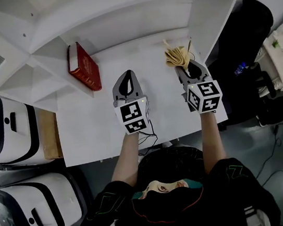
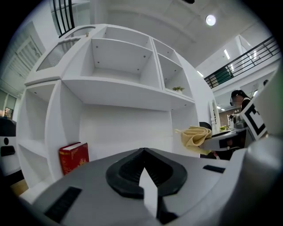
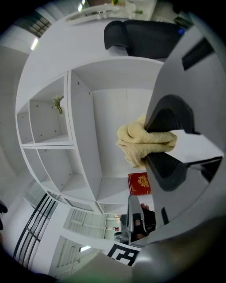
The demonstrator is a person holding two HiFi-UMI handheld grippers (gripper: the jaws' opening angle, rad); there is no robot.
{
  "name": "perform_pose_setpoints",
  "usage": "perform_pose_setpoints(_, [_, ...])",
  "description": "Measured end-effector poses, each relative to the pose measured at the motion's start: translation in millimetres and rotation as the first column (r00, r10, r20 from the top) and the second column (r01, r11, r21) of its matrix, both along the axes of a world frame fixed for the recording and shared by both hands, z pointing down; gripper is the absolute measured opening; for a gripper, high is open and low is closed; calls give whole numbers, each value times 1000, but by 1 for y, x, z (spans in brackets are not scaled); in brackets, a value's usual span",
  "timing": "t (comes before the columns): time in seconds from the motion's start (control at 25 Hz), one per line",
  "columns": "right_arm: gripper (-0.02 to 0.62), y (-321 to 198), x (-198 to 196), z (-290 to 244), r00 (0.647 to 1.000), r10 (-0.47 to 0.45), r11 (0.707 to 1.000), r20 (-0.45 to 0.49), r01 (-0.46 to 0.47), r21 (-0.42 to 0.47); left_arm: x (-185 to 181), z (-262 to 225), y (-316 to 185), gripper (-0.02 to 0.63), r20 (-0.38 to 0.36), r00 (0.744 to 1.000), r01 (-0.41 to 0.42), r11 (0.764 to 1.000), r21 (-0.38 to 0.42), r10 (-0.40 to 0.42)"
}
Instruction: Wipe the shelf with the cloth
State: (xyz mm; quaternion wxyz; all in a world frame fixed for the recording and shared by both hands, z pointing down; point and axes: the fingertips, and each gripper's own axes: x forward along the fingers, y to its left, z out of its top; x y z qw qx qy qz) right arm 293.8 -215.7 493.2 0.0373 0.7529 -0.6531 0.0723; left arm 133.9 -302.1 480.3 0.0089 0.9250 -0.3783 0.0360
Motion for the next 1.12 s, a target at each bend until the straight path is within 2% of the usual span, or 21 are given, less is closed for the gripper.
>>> perform_pose_setpoints(0.12, [123,5,2,12,1000,-5,1000,11,5,-23,6,6,4,-3,4,1000,0,1000,0,0])
perform_pose_setpoints(0.52, [123,11,6,13,999,-42,999,12,42,-8,17,12,19,-3,-8,1000,-13,1000,-21,12])
perform_pose_setpoints(0.72, [123,13,12,9,999,-46,999,16,46,11,21,8,22,-3,-11,1000,-7,1000,-7,7])
perform_pose_setpoints(1.12, [123,19,25,0,998,-28,997,-47,31,66,31,-1,22,-4,-47,999,12,1000,19,-11])
